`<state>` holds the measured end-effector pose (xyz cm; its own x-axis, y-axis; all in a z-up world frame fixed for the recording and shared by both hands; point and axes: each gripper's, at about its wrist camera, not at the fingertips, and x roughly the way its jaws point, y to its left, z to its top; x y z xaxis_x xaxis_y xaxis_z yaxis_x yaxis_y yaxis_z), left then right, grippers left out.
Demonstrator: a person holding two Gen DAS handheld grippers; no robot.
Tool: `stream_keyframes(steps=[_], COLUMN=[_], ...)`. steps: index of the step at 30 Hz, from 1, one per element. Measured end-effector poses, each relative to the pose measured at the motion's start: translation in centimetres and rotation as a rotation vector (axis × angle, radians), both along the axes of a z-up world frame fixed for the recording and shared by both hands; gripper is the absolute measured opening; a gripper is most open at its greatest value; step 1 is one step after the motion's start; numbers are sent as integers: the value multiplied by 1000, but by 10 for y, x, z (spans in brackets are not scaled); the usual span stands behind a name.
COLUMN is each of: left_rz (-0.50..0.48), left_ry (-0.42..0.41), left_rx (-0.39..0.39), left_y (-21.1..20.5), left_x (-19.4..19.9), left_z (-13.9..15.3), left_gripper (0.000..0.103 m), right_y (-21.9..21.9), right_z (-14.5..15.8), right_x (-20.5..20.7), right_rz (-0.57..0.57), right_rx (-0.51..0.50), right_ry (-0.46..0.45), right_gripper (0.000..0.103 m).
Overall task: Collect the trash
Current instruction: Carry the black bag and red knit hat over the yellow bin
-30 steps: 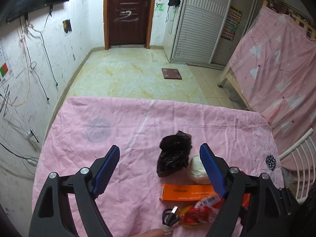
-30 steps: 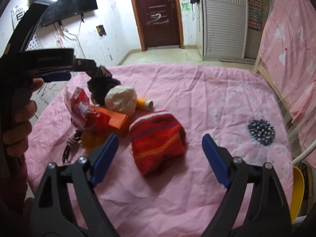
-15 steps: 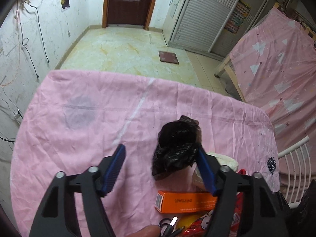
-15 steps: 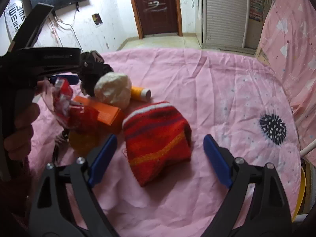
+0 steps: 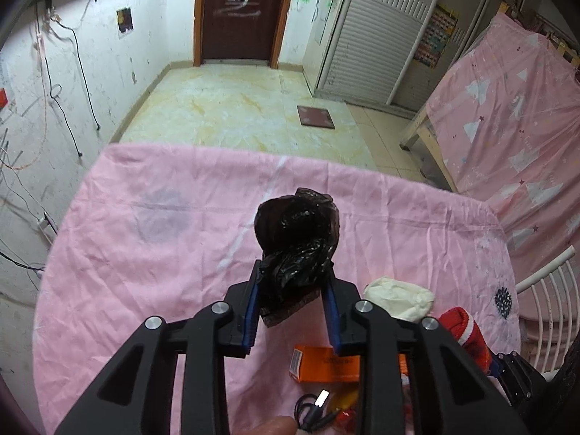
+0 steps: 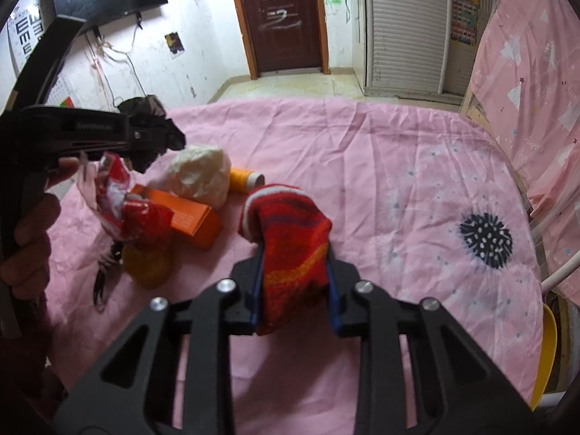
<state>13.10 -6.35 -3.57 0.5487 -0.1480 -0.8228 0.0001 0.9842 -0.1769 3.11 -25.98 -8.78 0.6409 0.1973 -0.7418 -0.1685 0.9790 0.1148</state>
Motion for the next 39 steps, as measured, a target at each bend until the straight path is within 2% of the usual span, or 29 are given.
stream_keyframes(steps=[7, 17, 24, 39], left_rz=[18, -61, -160, -352], left_ry=[-91, -193, -224, -236], left_rx=[13, 43, 65, 109], left_y=[-9, -65, -124, -251], left_x=[-20, -60, -83, -129], left_z=[42, 84, 95, 89], left_gripper=[23, 23, 23, 23], right_y=[-18, -63, -107, -224], right_z=[21, 44, 52, 60], right_x=[-19, -52, -77, -144], right_rz=[-33, -103, -174, -406], right_rx=[33, 73, 106, 185], right_ry=[-85, -180, -227, -329], right_gripper=[25, 25, 25, 26])
